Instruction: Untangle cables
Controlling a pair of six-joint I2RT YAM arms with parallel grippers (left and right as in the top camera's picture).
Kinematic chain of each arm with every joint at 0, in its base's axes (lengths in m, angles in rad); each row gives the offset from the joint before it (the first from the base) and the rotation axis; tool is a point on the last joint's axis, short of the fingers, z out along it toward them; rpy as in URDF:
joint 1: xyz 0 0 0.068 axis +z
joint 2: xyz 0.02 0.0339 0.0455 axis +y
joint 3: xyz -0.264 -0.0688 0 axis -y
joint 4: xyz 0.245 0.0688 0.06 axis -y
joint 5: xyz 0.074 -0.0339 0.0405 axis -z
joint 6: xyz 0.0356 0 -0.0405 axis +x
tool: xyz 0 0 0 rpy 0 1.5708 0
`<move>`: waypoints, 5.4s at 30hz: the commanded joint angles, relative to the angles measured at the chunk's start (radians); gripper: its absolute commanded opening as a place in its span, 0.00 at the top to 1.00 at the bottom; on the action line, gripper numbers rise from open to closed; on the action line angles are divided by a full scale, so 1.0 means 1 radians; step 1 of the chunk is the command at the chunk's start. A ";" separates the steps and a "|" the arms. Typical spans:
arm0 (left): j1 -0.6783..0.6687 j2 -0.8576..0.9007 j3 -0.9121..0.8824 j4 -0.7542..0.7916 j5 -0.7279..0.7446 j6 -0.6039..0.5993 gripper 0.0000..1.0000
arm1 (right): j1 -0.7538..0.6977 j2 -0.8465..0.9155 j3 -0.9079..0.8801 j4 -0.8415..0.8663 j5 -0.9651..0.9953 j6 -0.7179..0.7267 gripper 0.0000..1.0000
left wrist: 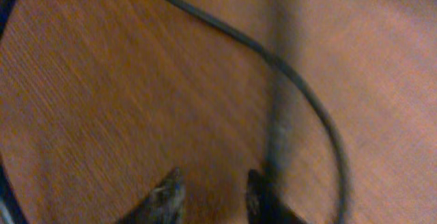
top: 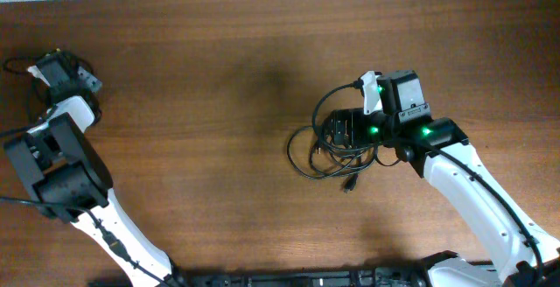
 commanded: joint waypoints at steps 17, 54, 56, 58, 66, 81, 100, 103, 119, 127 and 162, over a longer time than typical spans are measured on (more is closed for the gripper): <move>-0.215 -0.477 0.415 -0.904 0.751 0.022 0.01 | 0.004 -0.004 0.002 0.000 0.009 -0.011 0.01; -1.269 -0.289 -0.232 -0.468 0.338 -0.843 0.51 | -0.435 -0.184 0.002 -0.431 -0.018 0.121 0.01; -1.269 -0.264 -0.232 -0.468 0.328 -0.844 0.55 | -0.435 -0.184 0.002 -0.431 -0.018 0.121 0.01; -1.268 -0.250 -0.232 -0.455 0.280 -0.844 0.62 | -0.435 -0.184 0.002 -0.441 -0.018 0.121 0.01; -1.145 -0.322 -0.230 -0.472 0.362 -0.780 1.00 | -0.435 -0.184 0.002 -0.465 -0.018 0.121 0.01; -0.922 -1.051 -0.229 -0.476 0.164 -0.529 1.00 | -0.014 0.181 -0.002 0.025 -0.340 0.121 0.01; -0.923 -0.871 -0.231 -0.926 0.294 -0.500 0.01 | -0.088 -0.100 0.031 0.549 -0.423 0.129 0.96; -0.924 -0.688 -0.231 -0.917 0.453 -0.500 0.01 | -0.088 -0.137 0.037 0.546 -0.474 0.140 0.96; -1.029 -0.396 -0.231 -0.484 0.441 -0.431 0.96 | -0.090 -0.140 0.042 0.907 -0.643 0.542 0.96; -0.607 -0.637 -0.230 -0.745 0.397 -0.152 1.00 | -0.341 -0.140 0.052 0.637 -0.231 0.116 0.96; -0.443 -0.706 -0.230 -0.917 0.091 -0.157 1.00 | -0.201 0.225 0.639 0.229 0.427 -0.478 0.96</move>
